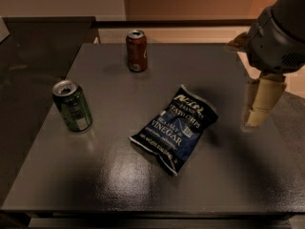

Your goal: Pick blue chip bag

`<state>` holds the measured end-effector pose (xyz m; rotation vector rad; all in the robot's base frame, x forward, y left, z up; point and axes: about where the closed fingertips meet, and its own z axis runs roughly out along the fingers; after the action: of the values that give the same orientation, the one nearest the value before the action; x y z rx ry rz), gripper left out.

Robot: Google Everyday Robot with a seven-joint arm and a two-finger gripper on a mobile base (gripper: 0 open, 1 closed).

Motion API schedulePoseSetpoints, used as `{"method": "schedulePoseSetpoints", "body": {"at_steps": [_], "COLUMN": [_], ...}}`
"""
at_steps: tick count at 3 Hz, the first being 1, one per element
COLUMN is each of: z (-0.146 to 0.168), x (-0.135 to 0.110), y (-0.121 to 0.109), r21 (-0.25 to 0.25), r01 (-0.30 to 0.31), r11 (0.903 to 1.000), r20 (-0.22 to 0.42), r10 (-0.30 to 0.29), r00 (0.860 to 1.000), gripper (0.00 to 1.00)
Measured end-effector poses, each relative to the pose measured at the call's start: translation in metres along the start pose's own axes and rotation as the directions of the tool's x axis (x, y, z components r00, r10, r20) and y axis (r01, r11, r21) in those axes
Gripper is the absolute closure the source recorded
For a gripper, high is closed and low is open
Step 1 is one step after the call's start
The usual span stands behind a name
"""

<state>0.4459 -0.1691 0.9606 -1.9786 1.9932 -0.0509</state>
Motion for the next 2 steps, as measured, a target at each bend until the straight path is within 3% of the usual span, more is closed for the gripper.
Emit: {"method": "schedulePoseSetpoints", "body": {"at_steps": [1, 2], "z": [0.024, 0.044], "x": [-0.026, -0.048], "y": [0.004, 0.012], "r21": [-0.036, -0.066], "r01": [0.156, 0.302], "r11": [0.9871, 0.9510], "r20": [0.042, 0.074], "r10": [-0.154, -0.297], "r00": [0.987, 0.952], "gripper": [0.00, 0.00]}}
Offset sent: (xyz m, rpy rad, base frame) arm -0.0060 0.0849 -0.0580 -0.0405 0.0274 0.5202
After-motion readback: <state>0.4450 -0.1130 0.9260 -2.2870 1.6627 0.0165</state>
